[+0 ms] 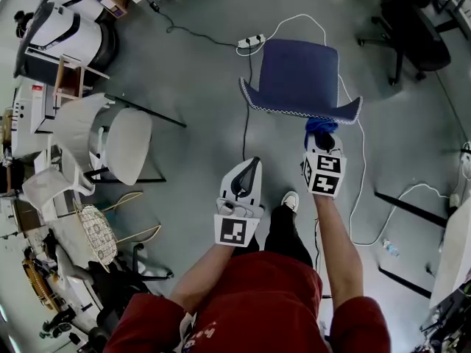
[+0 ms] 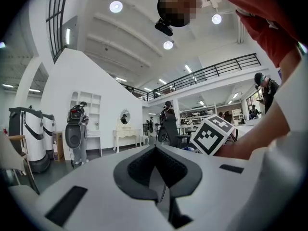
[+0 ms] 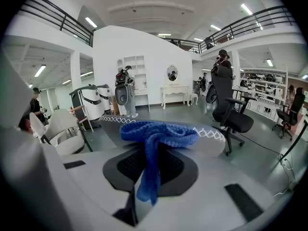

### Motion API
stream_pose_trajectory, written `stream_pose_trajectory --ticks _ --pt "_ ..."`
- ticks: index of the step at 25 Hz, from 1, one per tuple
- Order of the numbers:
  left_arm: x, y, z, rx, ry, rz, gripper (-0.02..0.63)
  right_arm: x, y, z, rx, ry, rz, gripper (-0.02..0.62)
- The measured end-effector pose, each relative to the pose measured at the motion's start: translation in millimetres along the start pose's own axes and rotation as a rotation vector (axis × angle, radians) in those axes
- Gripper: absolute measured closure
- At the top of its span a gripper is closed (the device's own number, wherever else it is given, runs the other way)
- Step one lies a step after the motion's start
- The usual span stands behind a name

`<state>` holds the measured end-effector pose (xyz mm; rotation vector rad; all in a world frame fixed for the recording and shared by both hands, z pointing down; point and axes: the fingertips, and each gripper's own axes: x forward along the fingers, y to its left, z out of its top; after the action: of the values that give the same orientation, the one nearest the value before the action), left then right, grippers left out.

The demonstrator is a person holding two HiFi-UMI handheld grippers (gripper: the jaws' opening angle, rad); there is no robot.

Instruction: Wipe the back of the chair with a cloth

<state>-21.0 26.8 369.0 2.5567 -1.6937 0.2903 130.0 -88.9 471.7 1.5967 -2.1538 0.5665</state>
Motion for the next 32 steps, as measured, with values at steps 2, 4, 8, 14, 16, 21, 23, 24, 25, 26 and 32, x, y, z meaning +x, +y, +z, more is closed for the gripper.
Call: stream_pose_trajectory --ticks 2,4,8,14,16,21,23,24,25,26,32 --pt "-1 5 -1 -0.004 -0.007 0.006 0.592 0 -1 0 0.002 -0.011 -0.010 0.534" --pt "-3 11 -4 0.000 -0.006 0.015 0.592 -1 1 -2 0.003 -0.024 -0.016 0.534" --pt "5 25 -27 0.007 0.018 0.021 0.592 14 9 -25 0.004 -0.010 -0.005 0.534" --pt "21 44 -72 0.033 -0.068 0.020 0.592 66 36 -105 0.018 0.076 0.033 0.534" --pt "27 51 -97 0.012 -0.062 0.031 0.592 92 42 -130 0.018 0.085 0.041 0.534" --pt "49 59 -166 -0.012 -0.066 0.041 0.592 151 47 -195 0.036 0.109 0.046 0.534" --pt "57 65 -194 -0.010 -0.068 0.045 0.592 173 45 -218 0.047 0.118 0.032 0.534" --pt "61 68 -208 -0.013 -0.060 0.048 0.592 184 43 -228 0.058 0.122 0.022 0.534" --pt "64 70 -222 -0.017 -0.050 0.050 0.592 195 41 -236 0.077 0.125 0.013 0.534" --pt "67 72 -234 -0.018 -0.040 0.050 0.592 204 39 -243 0.102 0.126 0.007 0.534" --pt "71 80 -274 -0.019 0.004 0.043 0.592 257 37 -250 0.132 0.115 -0.007 0.534"
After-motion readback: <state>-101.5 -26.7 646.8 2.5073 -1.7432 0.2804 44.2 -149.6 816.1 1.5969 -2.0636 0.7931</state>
